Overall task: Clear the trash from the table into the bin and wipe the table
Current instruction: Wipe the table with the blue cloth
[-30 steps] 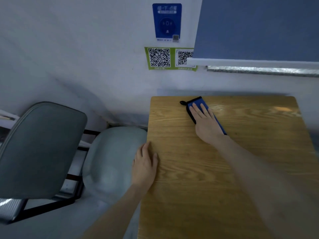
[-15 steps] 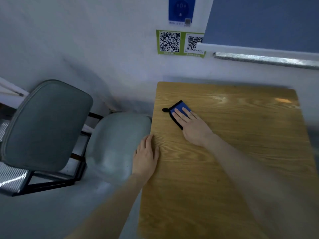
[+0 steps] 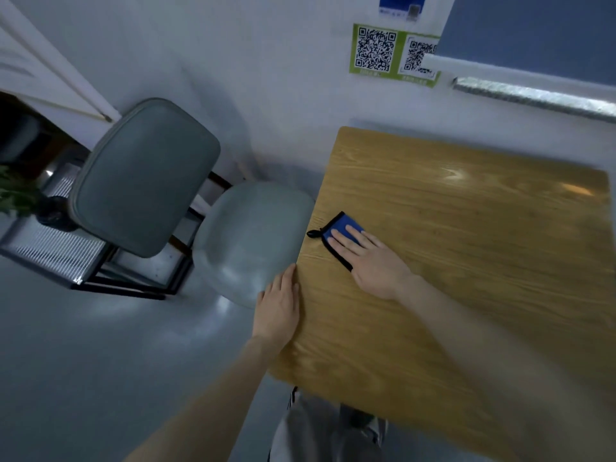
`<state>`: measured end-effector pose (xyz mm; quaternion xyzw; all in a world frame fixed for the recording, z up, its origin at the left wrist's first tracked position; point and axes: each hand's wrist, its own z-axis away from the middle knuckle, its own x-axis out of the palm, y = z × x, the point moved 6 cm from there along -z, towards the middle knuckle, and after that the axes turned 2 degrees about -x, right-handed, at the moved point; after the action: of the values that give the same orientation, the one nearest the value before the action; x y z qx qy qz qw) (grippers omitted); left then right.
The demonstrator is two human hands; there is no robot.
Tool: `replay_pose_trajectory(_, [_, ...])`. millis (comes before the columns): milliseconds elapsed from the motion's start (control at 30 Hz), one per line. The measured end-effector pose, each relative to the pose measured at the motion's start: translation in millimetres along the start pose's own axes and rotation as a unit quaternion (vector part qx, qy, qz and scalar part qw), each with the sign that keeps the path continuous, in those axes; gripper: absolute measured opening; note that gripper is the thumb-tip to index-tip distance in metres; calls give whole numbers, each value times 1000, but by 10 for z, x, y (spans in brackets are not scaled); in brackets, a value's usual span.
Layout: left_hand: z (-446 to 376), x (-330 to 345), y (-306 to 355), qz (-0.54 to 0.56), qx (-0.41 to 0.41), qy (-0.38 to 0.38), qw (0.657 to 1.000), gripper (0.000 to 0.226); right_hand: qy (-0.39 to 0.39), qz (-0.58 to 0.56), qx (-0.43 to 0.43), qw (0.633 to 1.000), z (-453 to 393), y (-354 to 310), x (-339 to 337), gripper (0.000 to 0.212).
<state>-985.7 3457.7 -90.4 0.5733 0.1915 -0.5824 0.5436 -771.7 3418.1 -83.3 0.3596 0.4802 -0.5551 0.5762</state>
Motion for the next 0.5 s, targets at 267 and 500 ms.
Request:
replay_pose_trajectory(267, [541,62,37,-9,-12,49,999,53,0,1,-38,999,459,-494,246,69])
replay_pose_trajectory(500, [917,151,238,-39,8,79,996,44,22,-29,15,999,979,-868,439,69])
